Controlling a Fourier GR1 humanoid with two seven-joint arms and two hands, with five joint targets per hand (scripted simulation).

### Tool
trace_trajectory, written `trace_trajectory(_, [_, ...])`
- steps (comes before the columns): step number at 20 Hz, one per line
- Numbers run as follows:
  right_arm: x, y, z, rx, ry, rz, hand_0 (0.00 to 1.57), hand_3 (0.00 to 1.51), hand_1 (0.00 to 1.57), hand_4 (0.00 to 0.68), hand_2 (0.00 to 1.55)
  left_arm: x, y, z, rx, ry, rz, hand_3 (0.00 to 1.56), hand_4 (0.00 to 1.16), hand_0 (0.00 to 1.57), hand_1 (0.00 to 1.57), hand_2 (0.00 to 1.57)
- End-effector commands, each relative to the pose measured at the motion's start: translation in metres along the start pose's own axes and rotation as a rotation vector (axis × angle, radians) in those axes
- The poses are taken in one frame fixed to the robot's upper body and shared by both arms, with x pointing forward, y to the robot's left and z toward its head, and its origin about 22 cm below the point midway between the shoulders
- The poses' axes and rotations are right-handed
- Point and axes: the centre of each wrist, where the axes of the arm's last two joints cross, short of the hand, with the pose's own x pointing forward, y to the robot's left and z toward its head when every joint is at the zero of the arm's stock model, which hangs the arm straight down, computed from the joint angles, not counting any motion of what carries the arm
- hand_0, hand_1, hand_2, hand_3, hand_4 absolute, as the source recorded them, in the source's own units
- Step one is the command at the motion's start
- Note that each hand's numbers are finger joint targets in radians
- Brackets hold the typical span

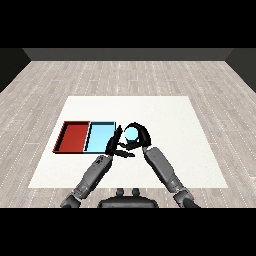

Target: Pick the blue can and put it in the blue box

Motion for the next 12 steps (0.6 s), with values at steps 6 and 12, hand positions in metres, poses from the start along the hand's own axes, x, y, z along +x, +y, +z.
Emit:
trace_trajectory(6, [0.009,0.001,-0.004,0.023,-0.008,-0.001,1.42,1.39,1.42,0.651,1.43,0.004,-0.017,-0.002,-0.018,-0.005,-0.005,0.00,0.00,0.00,0.00,0.00])
trace_trajectory(12, [-0.008,0.019,0.003,0.071,0.004,0.014,1.41,1.39,1.41,0.625,1.44,0.003,-0.024,-0.003,-0.038,-0.012,-0.004,0.00,0.00,0.00,0.00,0.00])
